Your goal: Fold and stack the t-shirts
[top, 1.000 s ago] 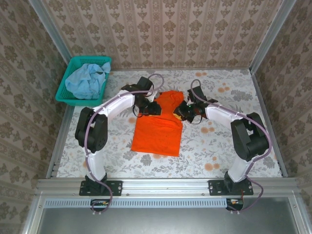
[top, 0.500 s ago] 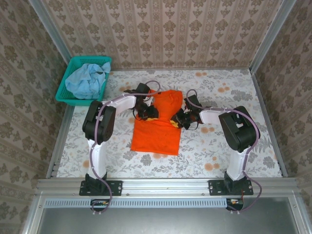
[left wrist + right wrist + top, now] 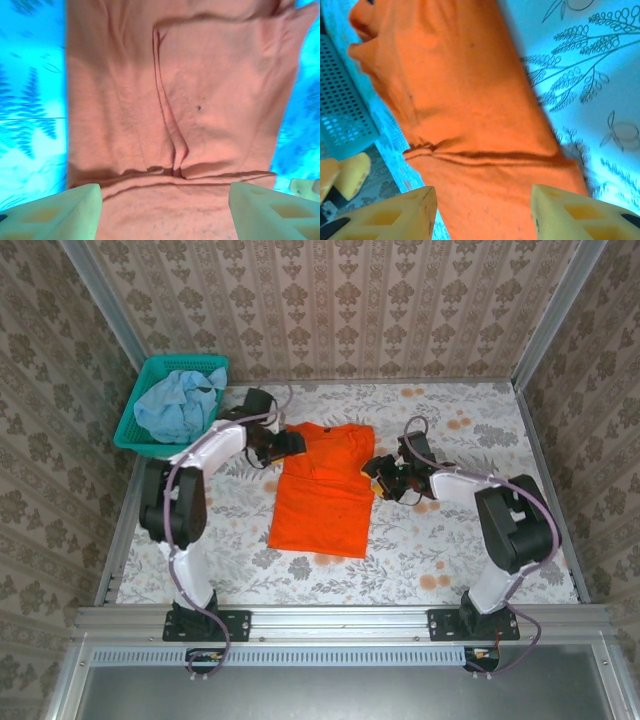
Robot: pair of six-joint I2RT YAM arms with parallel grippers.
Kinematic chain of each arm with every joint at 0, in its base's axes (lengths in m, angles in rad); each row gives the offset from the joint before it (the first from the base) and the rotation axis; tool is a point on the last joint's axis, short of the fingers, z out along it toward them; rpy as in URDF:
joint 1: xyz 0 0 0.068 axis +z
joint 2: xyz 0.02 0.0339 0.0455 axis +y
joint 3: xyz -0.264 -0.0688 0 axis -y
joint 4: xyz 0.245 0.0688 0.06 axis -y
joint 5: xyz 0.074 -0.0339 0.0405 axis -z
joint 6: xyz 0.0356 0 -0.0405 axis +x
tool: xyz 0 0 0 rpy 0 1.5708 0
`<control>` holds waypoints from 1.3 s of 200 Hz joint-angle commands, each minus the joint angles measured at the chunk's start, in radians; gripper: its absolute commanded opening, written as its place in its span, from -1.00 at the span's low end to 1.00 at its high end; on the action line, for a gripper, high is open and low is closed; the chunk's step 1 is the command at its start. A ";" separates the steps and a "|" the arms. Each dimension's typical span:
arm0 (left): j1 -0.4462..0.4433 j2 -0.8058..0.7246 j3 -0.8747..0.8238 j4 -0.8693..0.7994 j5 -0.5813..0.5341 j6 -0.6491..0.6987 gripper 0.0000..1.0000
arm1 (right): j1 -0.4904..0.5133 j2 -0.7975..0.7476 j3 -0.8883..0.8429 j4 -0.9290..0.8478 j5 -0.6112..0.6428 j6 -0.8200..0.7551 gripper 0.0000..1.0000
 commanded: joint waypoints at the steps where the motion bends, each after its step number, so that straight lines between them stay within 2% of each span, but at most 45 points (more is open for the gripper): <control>1: 0.029 -0.131 -0.097 -0.069 0.053 -0.016 0.39 | 0.023 -0.085 -0.040 -0.131 0.031 -0.084 0.08; 27: 0.067 -0.231 -0.267 -0.179 0.148 0.022 0.36 | 0.087 -0.159 -0.095 -0.304 0.013 -0.157 0.07; 59: 0.085 -0.346 -0.480 -0.294 0.162 0.046 0.21 | 0.194 -0.273 -0.219 -0.336 0.065 -0.103 0.04; 73: 0.099 -0.385 -0.570 -0.263 0.179 0.006 0.20 | 0.230 -0.284 -0.266 -0.275 0.072 -0.058 0.02; 99: 0.124 -0.395 -0.709 -0.095 0.321 -0.113 0.10 | 0.267 -0.257 -0.264 -0.238 0.066 -0.020 -0.02; 131: 0.128 -0.355 -0.729 -0.026 0.325 -0.138 0.10 | 0.313 -0.196 -0.229 -0.245 0.060 -0.005 -0.06; 170: 0.128 -0.273 -0.739 0.048 0.350 -0.167 -0.01 | 0.351 -0.180 -0.230 -0.235 0.083 0.027 -0.09; 207: 0.128 -0.259 -0.744 0.056 0.316 -0.177 -0.15 | 0.361 -0.156 -0.215 -0.209 0.080 0.046 -0.16; 232: 0.126 -0.269 -0.725 0.002 0.244 -0.154 -0.22 | 0.381 -0.144 -0.204 -0.219 0.079 0.055 -0.19; 260: 0.122 -0.319 -0.707 -0.088 0.175 -0.102 0.08 | 0.398 -0.167 -0.205 -0.265 0.086 0.057 -0.17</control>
